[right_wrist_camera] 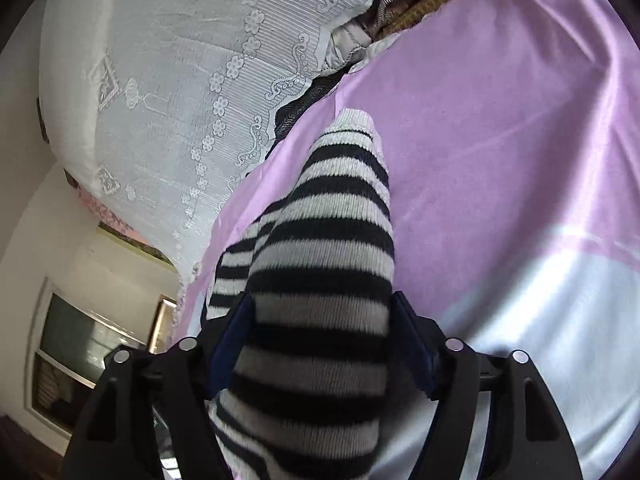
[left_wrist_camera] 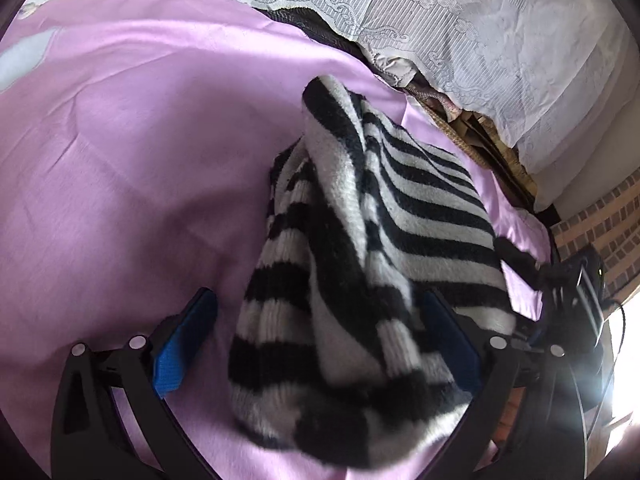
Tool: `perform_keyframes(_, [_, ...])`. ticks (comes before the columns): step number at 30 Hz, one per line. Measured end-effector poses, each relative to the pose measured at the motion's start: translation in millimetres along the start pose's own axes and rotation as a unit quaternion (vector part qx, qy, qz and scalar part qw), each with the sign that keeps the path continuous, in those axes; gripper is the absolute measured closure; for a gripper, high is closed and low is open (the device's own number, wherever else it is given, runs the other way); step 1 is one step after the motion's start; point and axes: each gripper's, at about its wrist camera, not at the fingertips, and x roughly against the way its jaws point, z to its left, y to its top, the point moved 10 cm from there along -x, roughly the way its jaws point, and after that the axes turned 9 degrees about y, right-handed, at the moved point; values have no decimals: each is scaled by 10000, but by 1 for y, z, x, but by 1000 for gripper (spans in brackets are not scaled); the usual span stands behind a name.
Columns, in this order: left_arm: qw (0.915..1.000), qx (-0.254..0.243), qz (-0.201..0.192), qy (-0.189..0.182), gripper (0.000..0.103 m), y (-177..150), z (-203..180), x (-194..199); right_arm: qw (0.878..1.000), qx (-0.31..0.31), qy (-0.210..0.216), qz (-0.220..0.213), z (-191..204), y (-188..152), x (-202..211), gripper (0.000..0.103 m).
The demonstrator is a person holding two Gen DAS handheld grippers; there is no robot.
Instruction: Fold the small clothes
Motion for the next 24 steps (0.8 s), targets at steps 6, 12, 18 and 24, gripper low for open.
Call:
perform_keyframes(6, [9998,-93,-136,149,11,9,-2,-5,9986,456,-263,15,4,-1,-10,42])
perform_keyframes(12, [9950,-706,-527,462,57,2,-21,12,9843,1548,-806,-252,33,-6,0,53])
perform_keyframes(18, [9911,-972,-743,529,63,-4,-37,24,9728,2019,-1035,-468,51,-8,28,53])
perform_keyframes(24, [9870,-1323,-791,453,63,-20,-77,31,9639,2242,-1287,-633,51,3,79,53])
